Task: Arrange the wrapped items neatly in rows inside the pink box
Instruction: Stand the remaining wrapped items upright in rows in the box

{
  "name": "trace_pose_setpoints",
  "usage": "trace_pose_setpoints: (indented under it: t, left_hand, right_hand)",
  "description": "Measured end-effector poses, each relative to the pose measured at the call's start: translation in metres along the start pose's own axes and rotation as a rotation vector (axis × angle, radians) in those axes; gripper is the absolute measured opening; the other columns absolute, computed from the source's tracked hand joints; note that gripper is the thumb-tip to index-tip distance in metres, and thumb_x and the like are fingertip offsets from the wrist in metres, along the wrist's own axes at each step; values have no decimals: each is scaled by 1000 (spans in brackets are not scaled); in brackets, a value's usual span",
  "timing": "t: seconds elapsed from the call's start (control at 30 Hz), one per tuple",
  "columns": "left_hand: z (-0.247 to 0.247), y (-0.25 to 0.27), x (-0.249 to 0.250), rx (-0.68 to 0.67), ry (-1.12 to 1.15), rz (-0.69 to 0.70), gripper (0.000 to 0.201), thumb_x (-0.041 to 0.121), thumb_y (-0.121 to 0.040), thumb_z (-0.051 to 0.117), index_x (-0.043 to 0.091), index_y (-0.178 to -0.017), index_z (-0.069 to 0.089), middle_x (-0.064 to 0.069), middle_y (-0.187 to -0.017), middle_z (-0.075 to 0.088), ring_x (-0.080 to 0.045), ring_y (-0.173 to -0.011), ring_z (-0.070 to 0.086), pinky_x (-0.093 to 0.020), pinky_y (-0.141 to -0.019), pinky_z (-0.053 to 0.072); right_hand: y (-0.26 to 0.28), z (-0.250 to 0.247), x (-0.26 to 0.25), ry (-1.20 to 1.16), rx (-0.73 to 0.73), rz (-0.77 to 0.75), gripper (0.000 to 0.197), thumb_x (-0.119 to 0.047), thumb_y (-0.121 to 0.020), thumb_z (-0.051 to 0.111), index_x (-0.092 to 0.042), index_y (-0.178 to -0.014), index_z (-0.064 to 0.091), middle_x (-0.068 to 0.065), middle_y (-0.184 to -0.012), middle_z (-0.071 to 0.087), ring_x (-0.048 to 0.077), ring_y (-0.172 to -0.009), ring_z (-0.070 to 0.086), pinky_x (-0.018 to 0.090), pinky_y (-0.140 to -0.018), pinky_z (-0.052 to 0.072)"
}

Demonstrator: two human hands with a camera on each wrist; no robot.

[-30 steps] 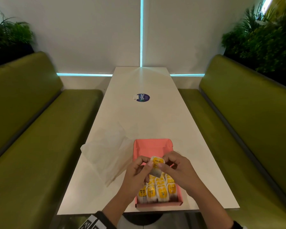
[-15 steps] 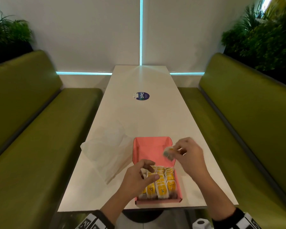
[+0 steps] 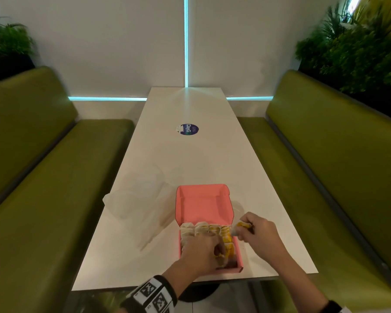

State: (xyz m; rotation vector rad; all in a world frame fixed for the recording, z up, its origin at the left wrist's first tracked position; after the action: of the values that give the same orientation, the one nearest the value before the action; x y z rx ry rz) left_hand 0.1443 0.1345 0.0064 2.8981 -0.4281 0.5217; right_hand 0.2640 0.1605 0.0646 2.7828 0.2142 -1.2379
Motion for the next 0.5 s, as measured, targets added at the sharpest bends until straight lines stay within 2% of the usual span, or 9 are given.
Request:
trace_pose_setpoints:
  t: [0.03,0.1,0.2,0.27,0.37,0.43,0.5]
  left_hand:
    - [4,-2,3,-22,-31,-1,25,43,-86,56,27,-106,58,6,-108,60,-9,-84,46,-26,-66,34]
    - [11,-7,6,-58,-48,-6,30,46,-86,56,23,-105,58,3,-106,62,-12,-84,49,-26,-65,36]
    - [19,-13,7,-78,-82,-11,37,53,-84,53,19,-98,58,-2,-101,63,-20,-87,58,-30,-68,45]
    - [23,-15,6,-79,-112,-17,38,53,-84,51,18,-97,57,-3,-101,62,-23,-87,58,-31,-65,43]
    - [23,-17,7,-43,-105,-24,32,48,-84,54,19,-97,56,-2,-102,60,-22,-88,58,-30,-63,38]
    - [23,-17,5,-32,-81,-33,29,43,-83,57,20,-100,55,-1,-105,60,-22,-91,57,-30,-65,39]
    - [24,-18,1,-28,-57,-50,28,35,-81,59,20,-104,55,-1,-110,58,-23,-96,56,-31,-68,41]
  right_hand:
    - [2,4,7,9,-7,9,14,-14,-84,66,-17,-73,59,-10,-62,65,0,-60,61,15,-63,50]
    - [7,12,18,0,-17,33,10,-14,-86,64,-14,-78,58,-9,-66,67,4,-63,63,21,-67,53]
    - [16,23,25,9,-27,28,23,-17,-88,62,-29,-72,49,-13,-68,62,8,-67,60,14,-63,46]
    - [20,30,27,39,-38,14,29,-20,-89,61,-35,-71,44,-15,-68,57,9,-68,57,12,-62,43]
    - [24,44,34,61,-109,5,25,-25,-89,61,-33,-72,44,-13,-74,57,7,-74,56,14,-64,43]
    - [27,52,39,126,-156,-6,28,-31,-89,60,-37,-69,40,-9,-82,54,9,-85,51,14,-67,40]
    - [31,56,44,169,-180,-12,31,-35,-88,59,-39,-67,37,-8,-87,49,13,-94,46,16,-75,37]
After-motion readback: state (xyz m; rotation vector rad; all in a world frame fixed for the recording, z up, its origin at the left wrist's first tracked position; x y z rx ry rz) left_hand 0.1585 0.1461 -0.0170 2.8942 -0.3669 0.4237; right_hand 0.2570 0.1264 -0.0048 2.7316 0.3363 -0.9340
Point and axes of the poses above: each hand's wrist, its own y-axis away from the middle knuckle, its own z-axis out of the palm, x = y × z, the point moved 10 cm from there along -y, towards the middle knuckle
